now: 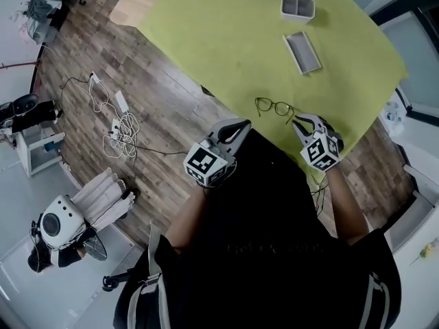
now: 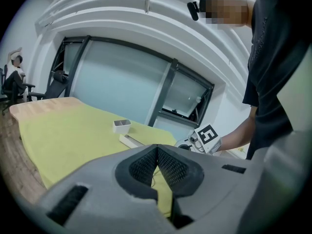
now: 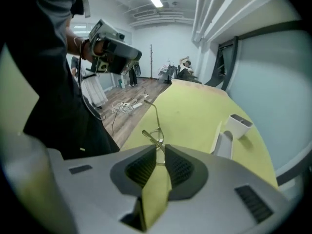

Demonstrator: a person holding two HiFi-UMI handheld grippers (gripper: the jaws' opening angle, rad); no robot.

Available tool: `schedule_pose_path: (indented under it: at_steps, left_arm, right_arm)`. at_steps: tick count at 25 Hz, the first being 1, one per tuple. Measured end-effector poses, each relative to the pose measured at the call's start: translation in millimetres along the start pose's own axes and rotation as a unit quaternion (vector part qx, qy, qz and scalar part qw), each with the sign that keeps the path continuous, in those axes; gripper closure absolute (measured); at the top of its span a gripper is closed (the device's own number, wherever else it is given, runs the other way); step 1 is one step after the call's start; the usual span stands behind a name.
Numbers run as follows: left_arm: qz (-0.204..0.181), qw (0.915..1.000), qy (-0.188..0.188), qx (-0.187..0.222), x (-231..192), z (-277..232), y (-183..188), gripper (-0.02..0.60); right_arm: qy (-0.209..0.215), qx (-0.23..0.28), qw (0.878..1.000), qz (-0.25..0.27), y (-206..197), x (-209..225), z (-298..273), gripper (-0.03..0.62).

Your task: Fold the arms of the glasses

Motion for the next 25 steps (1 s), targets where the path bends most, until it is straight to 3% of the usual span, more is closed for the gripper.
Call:
schedule_pose_path:
  at_steps: [5,25]
  left_arm:
    - [0.003,1.0,0.004,-0.001,-3,2,-1,0.563]
    - [0.011,0.9998,0.014,-0.005,-7,7,-5,0.563]
  right_arm:
    - [0.011,-0.035,0.998,0.056,0,2,-16,0.557]
    - [0.063,-0.063,0.984,0.156,17,7,-44,0.56]
Point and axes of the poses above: the fingertips, and each gripper's own axes: z backward along the fingers, x to its right, y out of its top, the point moved 9 cm from there along z, backward along the fingers, and after that the axes turned 11 degrees about z, right-handed, at the moved point
